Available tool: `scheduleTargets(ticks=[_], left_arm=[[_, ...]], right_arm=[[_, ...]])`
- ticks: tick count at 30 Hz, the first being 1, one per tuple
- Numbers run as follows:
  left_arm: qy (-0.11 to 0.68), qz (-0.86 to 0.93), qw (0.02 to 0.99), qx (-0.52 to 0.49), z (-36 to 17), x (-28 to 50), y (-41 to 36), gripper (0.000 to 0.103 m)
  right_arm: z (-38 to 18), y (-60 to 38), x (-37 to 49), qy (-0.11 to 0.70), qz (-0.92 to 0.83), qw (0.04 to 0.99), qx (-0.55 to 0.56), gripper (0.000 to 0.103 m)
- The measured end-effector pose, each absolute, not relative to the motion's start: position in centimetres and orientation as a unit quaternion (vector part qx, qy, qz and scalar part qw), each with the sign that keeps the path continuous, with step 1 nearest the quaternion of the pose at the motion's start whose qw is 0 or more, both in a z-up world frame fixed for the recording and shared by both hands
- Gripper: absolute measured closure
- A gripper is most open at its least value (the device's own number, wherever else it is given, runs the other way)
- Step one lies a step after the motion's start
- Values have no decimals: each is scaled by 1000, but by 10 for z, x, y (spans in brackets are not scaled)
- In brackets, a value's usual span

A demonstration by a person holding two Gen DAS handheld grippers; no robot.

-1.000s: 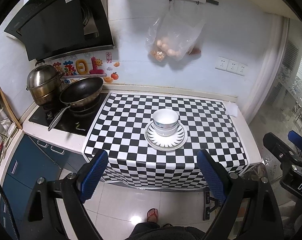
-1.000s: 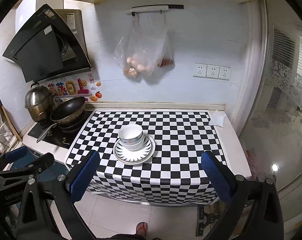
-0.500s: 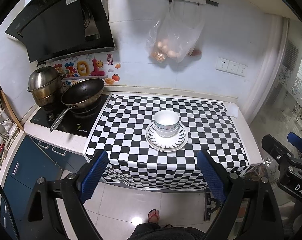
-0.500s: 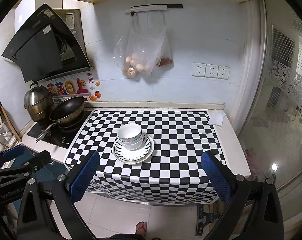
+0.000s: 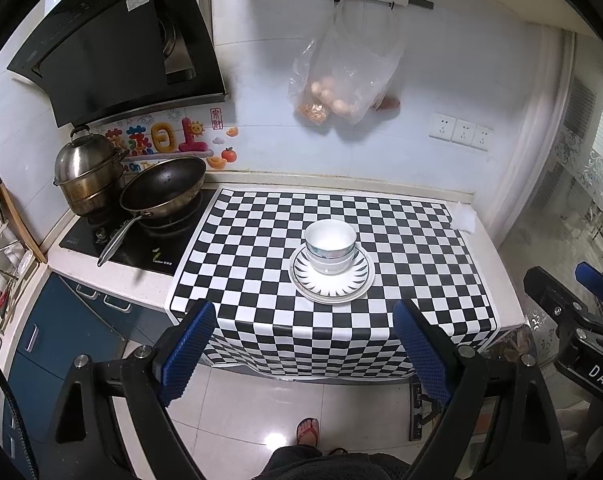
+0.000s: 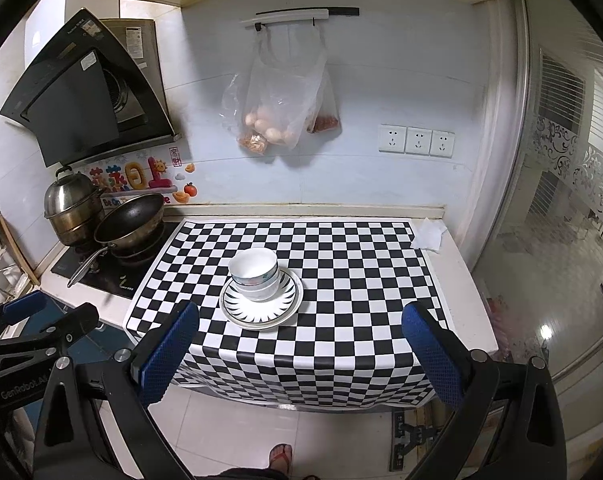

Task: Organize plates and bowls

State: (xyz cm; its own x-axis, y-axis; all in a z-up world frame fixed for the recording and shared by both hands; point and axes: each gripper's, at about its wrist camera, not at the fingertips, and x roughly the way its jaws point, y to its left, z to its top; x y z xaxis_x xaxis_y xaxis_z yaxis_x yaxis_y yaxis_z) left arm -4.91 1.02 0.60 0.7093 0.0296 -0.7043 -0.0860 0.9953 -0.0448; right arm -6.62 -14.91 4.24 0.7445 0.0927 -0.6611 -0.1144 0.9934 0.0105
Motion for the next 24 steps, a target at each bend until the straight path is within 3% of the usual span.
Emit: scheduleTargets(ticks=[24], left_arm=[[381, 29, 923, -34, 6, -45, 13, 12]], right_arm=[[32, -158, -53, 364, 56, 929, -18, 0]])
